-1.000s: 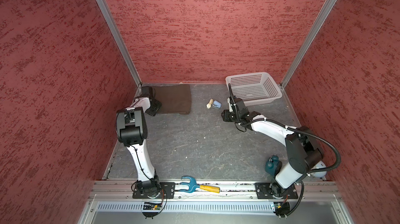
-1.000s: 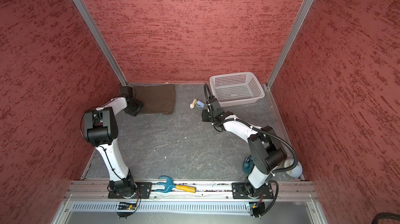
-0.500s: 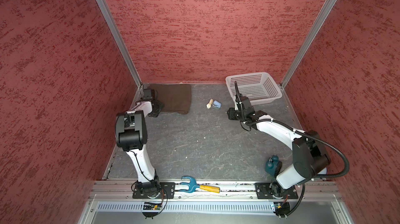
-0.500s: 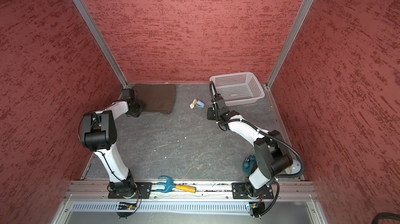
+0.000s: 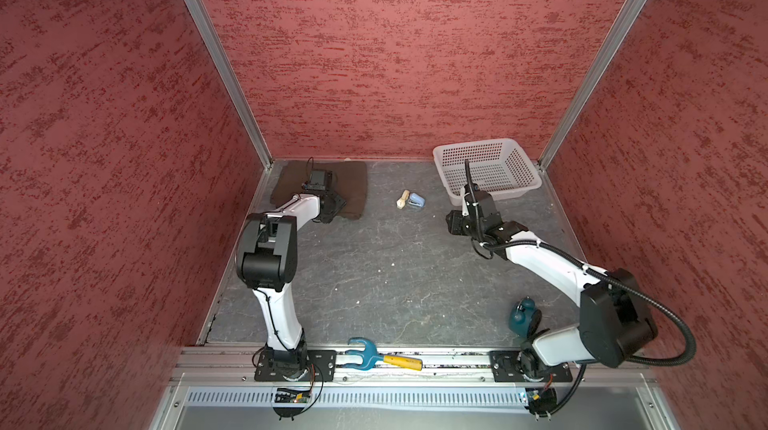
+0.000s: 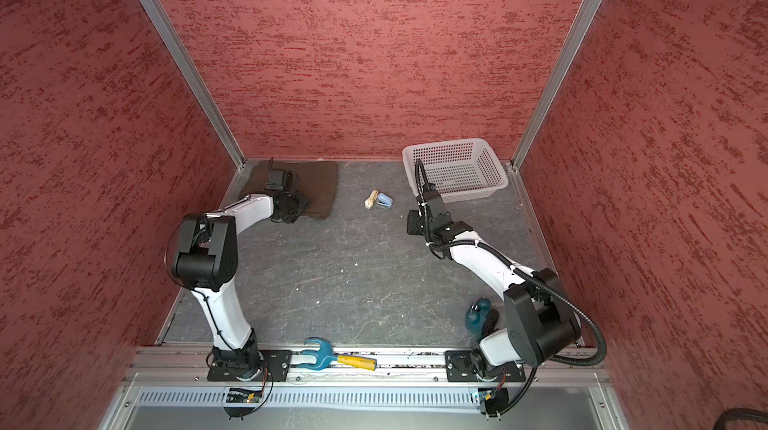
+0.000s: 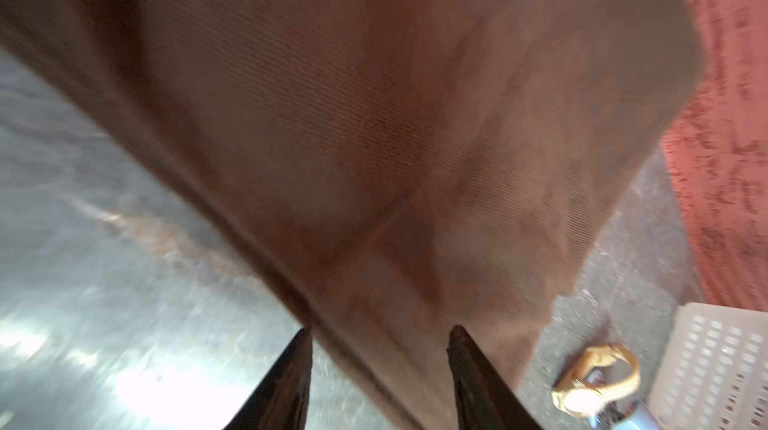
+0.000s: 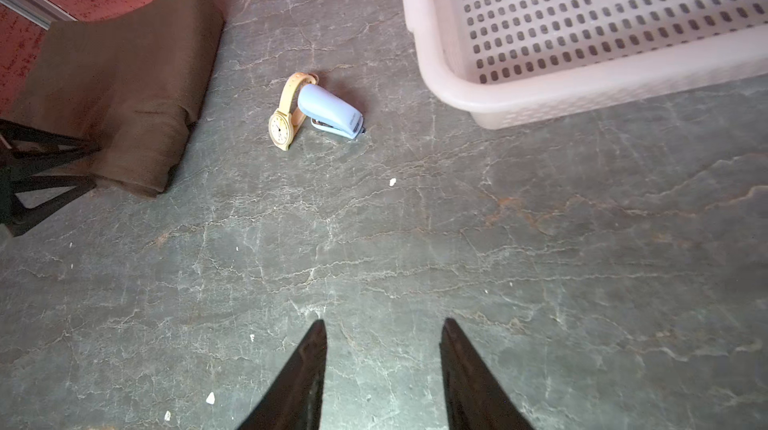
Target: Fold and stack the trousers
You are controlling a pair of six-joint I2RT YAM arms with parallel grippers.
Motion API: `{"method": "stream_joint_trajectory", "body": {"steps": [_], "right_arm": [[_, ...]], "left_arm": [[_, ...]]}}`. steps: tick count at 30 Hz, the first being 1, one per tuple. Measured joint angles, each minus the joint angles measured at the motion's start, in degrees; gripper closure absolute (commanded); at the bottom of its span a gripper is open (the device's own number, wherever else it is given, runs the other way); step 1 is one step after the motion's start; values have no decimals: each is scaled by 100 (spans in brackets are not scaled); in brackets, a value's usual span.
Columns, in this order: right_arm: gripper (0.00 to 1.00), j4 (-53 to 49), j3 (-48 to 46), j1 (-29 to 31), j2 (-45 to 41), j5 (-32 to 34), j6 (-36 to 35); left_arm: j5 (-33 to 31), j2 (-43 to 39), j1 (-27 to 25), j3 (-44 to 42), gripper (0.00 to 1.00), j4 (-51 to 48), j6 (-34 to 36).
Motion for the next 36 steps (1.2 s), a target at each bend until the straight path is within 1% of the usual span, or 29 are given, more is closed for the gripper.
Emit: {"method": "stream_joint_trajectory", "body": {"steps": [5, 11, 16, 19, 21, 23, 25, 26, 28, 29, 30, 32, 35, 36], "right_arm": [[54, 50, -46, -26, -125, 105, -2], [54, 66, -55, -90, -114, 131, -2], [54, 63, -57, -111, -92, 131, -7], [52, 55, -57, -140, -92, 151, -57], [51, 22, -50, -157, -107, 205, -162], [50, -72, -17, -164, -186, 304, -319], [45, -151, 4, -168, -393, 466, -494], [41, -184, 9, -168, -529, 553, -577], [28, -216, 13, -170, -981, 844, -813], [11, -212, 17, -168, -1169, 988, -887], [1, -175, 17, -170, -1443, 1178, -986], [1, -94, 15, -175, -1893, 1528, -1147], [1, 107, -24, -175, -2490, 2094, -1305], [1, 197, -81, -175, -2688, 2297, -1346]], "left_arm": [[0, 494, 9, 481, 50, -157, -26], [-24, 728, 111, 1019, 50, -286, -7], [-55, 730, 260, 1064, 50, -313, 118], [-157, 544, 254, 887, 50, -337, 225], [-221, 240, 210, 673, 50, -391, 304], [-380, -302, 120, 424, 49, -450, 426], [-612, -929, -2, 247, 46, -483, 586], [-765, -1276, -85, 184, 44, -481, 688], [-1106, -2068, -308, 81, 37, -424, 962], [-1255, -2369, -398, 37, 34, -361, 1058], [-1421, -2750, -514, -37, 30, -264, 1191], [-1672, -3427, -686, -247, 26, -68, 1364], [-2087, -4365, -763, -868, 14, 243, 1558], [-2247, -4673, -769, -1152, 9, 326, 1587]]}}
